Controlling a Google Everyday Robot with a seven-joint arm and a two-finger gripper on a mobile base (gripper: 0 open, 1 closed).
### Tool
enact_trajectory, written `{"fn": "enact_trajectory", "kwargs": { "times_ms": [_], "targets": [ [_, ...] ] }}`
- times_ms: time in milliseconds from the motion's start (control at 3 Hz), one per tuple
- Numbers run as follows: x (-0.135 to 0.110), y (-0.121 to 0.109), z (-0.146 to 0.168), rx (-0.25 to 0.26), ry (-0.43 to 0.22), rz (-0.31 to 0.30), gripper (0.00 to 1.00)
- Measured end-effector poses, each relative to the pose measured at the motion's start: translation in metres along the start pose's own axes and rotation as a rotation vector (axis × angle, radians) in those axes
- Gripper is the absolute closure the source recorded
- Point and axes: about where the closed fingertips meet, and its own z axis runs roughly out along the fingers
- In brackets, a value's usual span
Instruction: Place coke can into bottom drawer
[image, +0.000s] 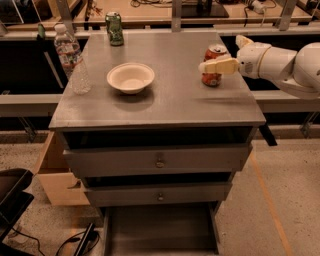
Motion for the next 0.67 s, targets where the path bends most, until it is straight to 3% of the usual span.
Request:
{"fn": "enact_trajectory", "kwargs": {
  "times_ms": [333, 667],
  "targets": [
    [0.0152, 0.0048, 0.0064, -0.021, 0.007, 0.037, 0.18],
    [0.0144, 0.0066, 0.0088, -0.025, 0.006, 0.036, 0.41]
  ]
}}
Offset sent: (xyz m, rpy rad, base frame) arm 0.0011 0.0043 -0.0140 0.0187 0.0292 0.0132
